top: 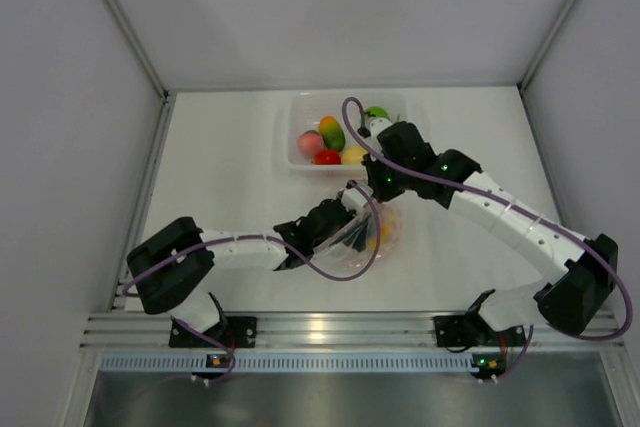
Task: Open the zip-top bag and remove the fake food
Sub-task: Pick up the fake fruit from the zipper food storage bag.
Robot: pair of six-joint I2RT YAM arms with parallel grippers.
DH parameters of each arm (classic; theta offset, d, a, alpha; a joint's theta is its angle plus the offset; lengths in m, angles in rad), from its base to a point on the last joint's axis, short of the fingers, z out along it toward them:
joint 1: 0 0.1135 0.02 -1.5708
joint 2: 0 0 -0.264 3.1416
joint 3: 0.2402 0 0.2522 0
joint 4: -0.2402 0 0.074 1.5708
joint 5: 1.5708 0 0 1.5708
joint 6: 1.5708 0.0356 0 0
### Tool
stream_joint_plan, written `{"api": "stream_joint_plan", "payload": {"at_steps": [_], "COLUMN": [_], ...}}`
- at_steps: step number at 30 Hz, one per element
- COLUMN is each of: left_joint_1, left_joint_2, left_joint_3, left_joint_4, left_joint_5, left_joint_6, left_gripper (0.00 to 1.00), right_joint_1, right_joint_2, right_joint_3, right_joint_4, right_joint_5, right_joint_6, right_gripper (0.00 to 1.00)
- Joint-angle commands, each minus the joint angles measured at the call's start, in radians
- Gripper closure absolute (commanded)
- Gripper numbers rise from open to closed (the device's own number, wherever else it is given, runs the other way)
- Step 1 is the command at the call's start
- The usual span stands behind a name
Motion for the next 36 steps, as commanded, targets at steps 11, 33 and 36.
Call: {"api": "stream_joint_plan", "payload": {"at_steps": [11, 33, 36], "left_joint_1": [-0.037, -0.051, -0.049], "left_joint_2": [-0.117, -0.174, -0.163], "left_joint_3": [-0.008, -0.024, -0.002], "left_joint_4": [0.138, 0.137, 0.134], "left_joint_5": [0.593, 0.036, -0.076], "left_joint_6": [0.144, 0.132, 0.115], "left_gripper": [1.0, 1.0, 1.0], "right_joint_1": [-0.142, -0.152, -0.142], "right_joint_2": [0.061, 0.079, 0.035], "right_joint_3": [0.078, 0.095, 0.034], "right_joint_4": [0.025, 0.015, 0.077], "right_joint_5": [0.294, 0.104, 0.064], "right_joint_6": [-0.115, -0.085, -0.082], "right_gripper": [1.0, 1.0, 1.0]}}
